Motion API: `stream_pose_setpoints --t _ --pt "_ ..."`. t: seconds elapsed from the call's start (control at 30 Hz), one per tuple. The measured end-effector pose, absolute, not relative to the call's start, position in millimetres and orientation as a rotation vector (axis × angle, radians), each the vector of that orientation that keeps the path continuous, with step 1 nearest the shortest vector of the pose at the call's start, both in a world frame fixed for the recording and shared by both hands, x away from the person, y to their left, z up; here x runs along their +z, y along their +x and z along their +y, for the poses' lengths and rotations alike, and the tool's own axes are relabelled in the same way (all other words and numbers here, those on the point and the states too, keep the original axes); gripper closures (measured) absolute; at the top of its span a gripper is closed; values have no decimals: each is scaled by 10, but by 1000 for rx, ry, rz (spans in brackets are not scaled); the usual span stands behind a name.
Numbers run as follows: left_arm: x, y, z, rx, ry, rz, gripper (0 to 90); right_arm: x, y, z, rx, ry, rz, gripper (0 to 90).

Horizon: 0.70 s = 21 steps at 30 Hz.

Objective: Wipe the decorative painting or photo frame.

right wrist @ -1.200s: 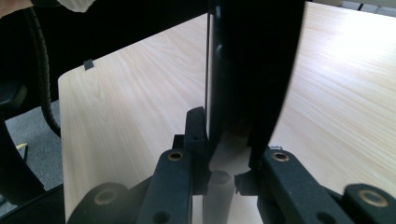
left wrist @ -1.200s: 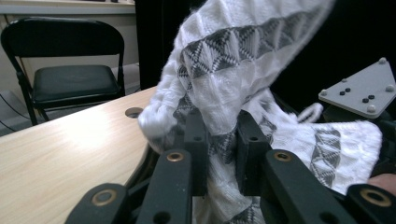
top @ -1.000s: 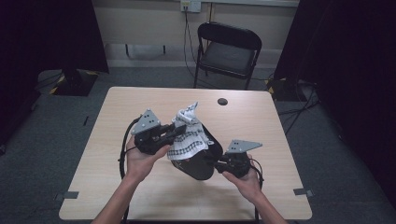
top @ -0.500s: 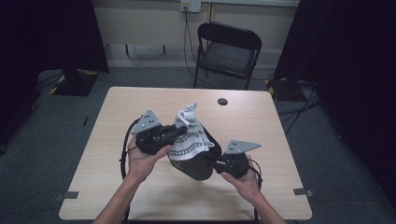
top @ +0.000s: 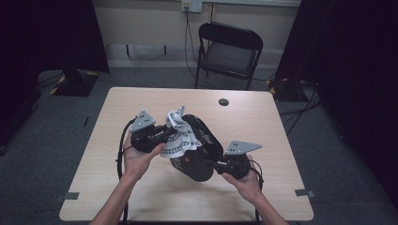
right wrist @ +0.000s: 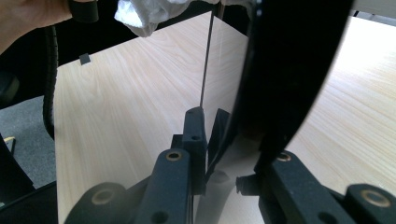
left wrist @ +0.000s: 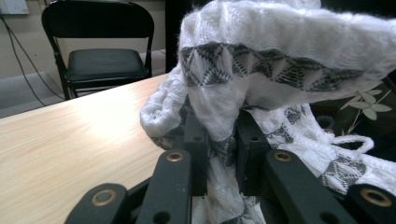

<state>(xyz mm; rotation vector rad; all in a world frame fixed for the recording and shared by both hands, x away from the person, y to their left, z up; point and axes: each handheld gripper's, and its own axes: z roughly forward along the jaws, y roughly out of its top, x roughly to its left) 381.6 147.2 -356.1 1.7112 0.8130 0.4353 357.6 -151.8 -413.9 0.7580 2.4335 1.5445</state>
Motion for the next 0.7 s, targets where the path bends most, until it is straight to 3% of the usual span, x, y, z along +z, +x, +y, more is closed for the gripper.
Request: stream_pose_setpoints --t 0.27,0.7 --pt "-3444 3671 1260 433 1710 698 779 -4152 3574 -1501 1533 750 2443 788" --pt "-3660 3862 1506 417 1736 815 779 -4136 3600 -1518 1510 754 2430 784"
